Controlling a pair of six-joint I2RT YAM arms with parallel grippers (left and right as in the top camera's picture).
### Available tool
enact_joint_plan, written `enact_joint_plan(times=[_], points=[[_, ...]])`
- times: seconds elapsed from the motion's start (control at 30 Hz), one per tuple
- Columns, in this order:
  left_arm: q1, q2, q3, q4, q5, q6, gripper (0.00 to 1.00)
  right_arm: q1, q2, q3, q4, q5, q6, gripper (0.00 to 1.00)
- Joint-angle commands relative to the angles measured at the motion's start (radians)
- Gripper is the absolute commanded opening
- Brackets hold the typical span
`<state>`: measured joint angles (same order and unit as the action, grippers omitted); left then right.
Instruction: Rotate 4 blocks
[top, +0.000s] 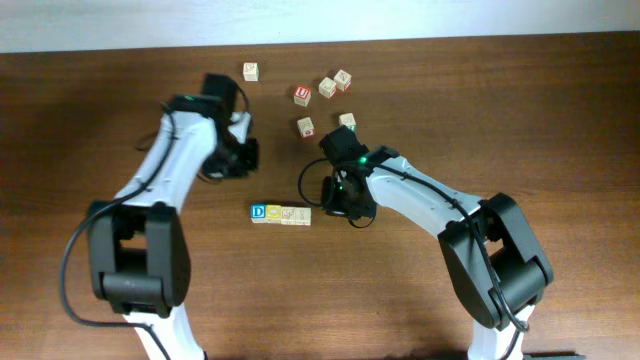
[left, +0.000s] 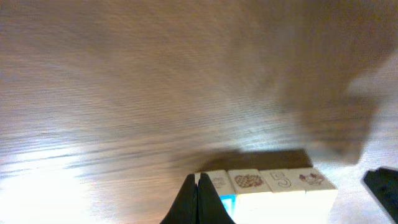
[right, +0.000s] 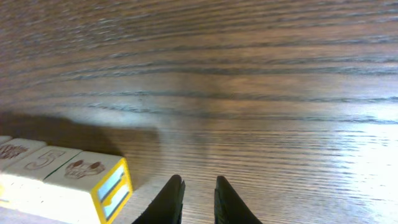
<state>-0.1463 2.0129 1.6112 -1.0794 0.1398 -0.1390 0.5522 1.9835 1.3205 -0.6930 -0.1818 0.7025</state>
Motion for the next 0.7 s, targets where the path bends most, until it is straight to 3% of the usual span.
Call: enact_joint_plan(times=[0.0,0.07,0.17,0.4,0.67], points=[[0.066,-0.001,0.128,-0.167,-0.112,-0.005,0.00,-0.004,0.002,0.021,0.022,-0.047,-0.073,0.18],[0.090,0.001,0.114,-0.244,-0.130,-0.005,0.00,-0.003,0.002,0.021,0.026,-0.058,-0.082,0.16],[0.104,0.002,0.036,-0.233,-0.137,-0.005,0.00,-0.003,0.002,0.020,0.027,-0.073,-0.090,0.12],[0.098,0.003,-0.192,-0.030,0.012,-0.001,0.00,0.030,0.006,0.019,0.047,-0.082,-0.097,0.09],[0.046,0.003,-0.232,0.090,0.127,-0.001,0.00,0.031,0.036,0.019,0.058,-0.123,-0.081,0.08]])
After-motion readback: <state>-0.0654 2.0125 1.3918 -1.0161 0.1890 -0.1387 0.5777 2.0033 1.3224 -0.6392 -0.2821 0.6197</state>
